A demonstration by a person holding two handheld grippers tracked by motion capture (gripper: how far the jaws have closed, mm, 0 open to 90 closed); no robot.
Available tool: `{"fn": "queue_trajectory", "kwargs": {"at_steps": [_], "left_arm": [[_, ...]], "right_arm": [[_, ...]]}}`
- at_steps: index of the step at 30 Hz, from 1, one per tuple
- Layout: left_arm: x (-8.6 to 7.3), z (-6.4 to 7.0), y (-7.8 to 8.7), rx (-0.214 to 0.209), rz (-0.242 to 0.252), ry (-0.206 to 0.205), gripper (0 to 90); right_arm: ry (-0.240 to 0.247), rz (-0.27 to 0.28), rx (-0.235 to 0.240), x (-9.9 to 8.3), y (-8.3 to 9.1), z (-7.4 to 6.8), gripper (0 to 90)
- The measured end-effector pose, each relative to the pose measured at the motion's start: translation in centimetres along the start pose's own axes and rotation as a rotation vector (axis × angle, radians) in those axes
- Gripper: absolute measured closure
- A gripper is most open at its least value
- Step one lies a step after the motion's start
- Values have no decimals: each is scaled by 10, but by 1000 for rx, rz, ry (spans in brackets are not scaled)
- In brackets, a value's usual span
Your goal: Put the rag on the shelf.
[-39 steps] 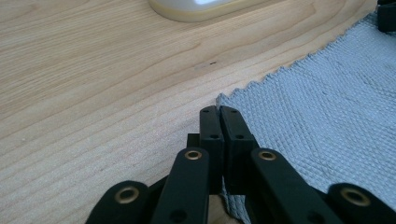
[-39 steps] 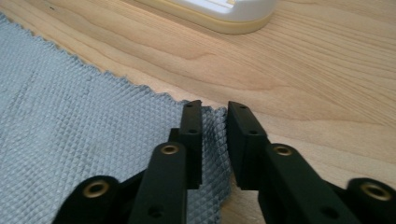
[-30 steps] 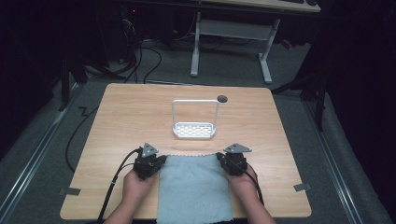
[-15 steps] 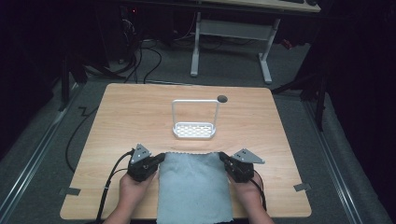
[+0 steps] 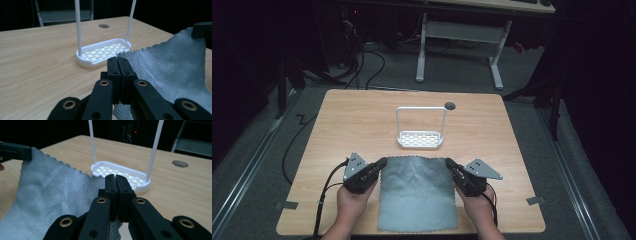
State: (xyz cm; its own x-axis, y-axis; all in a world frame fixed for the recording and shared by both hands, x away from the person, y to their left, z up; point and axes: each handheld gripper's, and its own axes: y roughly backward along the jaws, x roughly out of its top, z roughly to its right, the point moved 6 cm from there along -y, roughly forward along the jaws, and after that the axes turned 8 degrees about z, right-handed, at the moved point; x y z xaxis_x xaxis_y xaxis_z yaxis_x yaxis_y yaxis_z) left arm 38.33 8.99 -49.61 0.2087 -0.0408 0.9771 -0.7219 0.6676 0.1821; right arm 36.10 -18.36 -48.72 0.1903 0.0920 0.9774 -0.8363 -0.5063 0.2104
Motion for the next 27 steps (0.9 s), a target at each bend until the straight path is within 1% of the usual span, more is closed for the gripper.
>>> {"fn": "queue_trajectory", "kwargs": {"at_steps": [2,7,10,14,17,18,24,27], "left_arm": [[6,-1,1,1,14,-2,894],[23,0,1,5,57,-34,895],[32,-2,0,11,86,-37,895],[44,-4,0,14,124,-27,896],[49,-4,0,15,135,-37,896],[53,-3,1,16,150,-48,897],[68,0,2,20,204,-65,898],[76,1,3,20,223,-72,898]], "right_arm": [[8,18,-1,7,0,-1,892],[18,59,-9,22,0,1,892],[17,82,-18,31,1,5,892],[14,122,-35,44,4,10,892],[14,140,-38,50,5,12,893],[21,154,-43,55,6,14,893],[11,204,-55,68,7,16,894],[4,224,-58,74,7,16,894]]}}
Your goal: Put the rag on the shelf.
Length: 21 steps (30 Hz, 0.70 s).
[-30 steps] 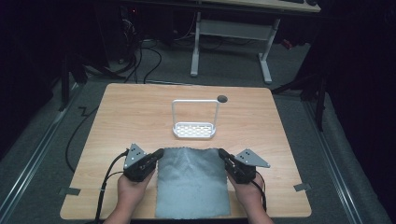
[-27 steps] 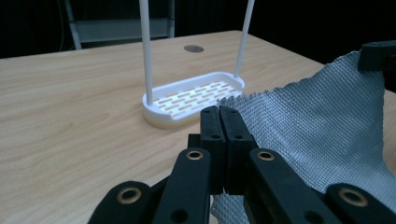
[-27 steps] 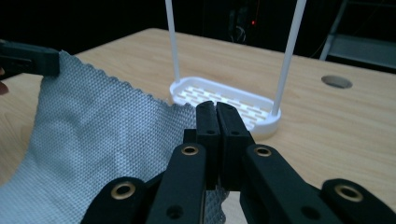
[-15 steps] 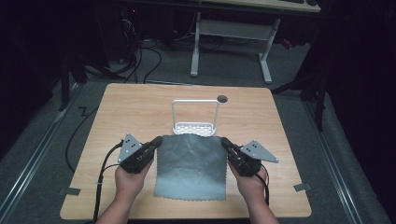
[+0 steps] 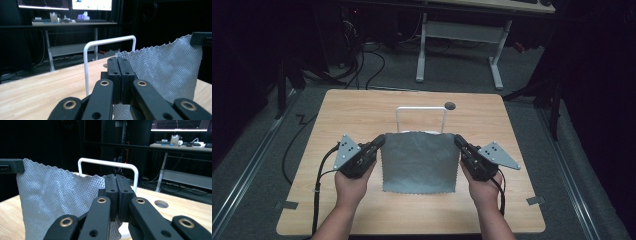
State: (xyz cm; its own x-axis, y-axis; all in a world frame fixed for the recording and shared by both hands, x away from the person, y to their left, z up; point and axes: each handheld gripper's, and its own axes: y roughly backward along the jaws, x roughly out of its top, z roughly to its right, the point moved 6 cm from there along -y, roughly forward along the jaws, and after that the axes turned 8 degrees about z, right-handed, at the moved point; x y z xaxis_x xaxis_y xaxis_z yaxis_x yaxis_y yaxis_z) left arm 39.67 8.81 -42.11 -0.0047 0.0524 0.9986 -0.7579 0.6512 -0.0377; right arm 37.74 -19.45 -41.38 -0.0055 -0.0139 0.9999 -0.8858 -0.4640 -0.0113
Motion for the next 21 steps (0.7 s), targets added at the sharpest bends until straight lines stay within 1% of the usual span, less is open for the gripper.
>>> {"fn": "queue_trajectory", "kwargs": {"at_steps": [4,5,8,10,14,15,16,17,21], "left_arm": [[12,0,-2,2,26,-10,898],[12,0,-2,2,26,-10,898],[25,-3,-5,5,50,-28,899],[32,-4,-7,6,61,-33,899],[46,-7,-9,10,84,-56,899],[46,-7,-9,10,84,-56,900],[50,-7,-10,10,89,-61,900],[56,-8,-10,13,103,-68,899],[62,-9,-11,11,112,-70,900]], "right_arm": [[12,24,2,10,-2,1,893],[12,24,2,10,-2,1,893],[22,46,2,22,-5,1,893],[41,53,2,30,-6,2,893],[50,78,0,47,-8,4,893],[54,86,-2,51,-8,4,893],[54,86,-2,51,-8,4,893],[62,103,-1,59,-8,5,893],[67,113,-2,65,-8,5,893]]}}
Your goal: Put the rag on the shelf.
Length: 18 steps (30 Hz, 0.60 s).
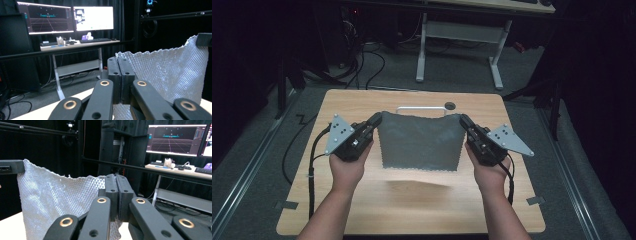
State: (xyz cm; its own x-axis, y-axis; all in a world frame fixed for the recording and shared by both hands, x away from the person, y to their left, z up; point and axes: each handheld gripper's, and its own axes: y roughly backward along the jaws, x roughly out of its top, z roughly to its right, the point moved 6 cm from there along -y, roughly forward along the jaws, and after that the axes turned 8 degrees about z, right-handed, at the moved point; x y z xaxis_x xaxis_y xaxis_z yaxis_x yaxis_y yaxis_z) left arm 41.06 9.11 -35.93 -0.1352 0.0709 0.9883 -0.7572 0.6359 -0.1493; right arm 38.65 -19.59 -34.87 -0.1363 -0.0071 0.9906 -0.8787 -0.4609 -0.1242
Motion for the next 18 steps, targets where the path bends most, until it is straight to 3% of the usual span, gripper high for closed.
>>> {"fn": "queue_trajectory", "kwargs": {"at_steps": [4,6,8,11,18], "left_arm": [[0,-1,-4,0,-8,-8,900],[-4,-4,-7,1,-27,-19,900],[-9,-9,-14,-19,-55,5,900],[-11,-15,-22,-24,-85,-4,899],[-12,-33,-50,29,-136,-24,899]], "right_arm": [[-7,-8,0,0,-2,2,894],[-10,-28,-5,-3,-4,4,894],[-19,-47,-9,-6,-7,7,894],[-32,-72,-13,-10,-13,14,895],[-50,-88,-24,-14,-35,23,895]]}}
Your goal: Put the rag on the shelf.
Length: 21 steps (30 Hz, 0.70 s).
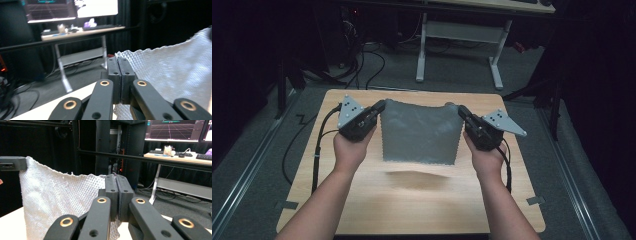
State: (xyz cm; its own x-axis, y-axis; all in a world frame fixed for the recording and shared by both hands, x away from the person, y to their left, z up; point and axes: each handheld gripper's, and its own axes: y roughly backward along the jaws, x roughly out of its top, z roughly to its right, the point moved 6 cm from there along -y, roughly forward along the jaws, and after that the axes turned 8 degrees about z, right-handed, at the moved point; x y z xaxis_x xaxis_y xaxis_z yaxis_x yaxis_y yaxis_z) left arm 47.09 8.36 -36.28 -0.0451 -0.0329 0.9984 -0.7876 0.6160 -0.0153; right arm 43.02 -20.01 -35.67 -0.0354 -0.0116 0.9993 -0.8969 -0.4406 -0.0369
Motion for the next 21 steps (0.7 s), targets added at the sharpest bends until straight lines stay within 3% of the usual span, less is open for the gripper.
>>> {"fn": "queue_trajectory", "kwargs": {"at_steps": [7,12,18,21], "left_arm": [[-13,-20,-31,50,-65,17,899],[-23,-32,-48,77,-98,34,899],[-29,-42,-66,69,-139,46,899],[-40,-46,-75,49,-183,83,899]], "right_arm": [[-13,-11,-14,-7,-29,11,896],[-56,-39,-25,-16,-55,23,896],[-35,-82,-40,-20,-77,36,896],[-40,-115,-49,-28,-87,43,896]]}}
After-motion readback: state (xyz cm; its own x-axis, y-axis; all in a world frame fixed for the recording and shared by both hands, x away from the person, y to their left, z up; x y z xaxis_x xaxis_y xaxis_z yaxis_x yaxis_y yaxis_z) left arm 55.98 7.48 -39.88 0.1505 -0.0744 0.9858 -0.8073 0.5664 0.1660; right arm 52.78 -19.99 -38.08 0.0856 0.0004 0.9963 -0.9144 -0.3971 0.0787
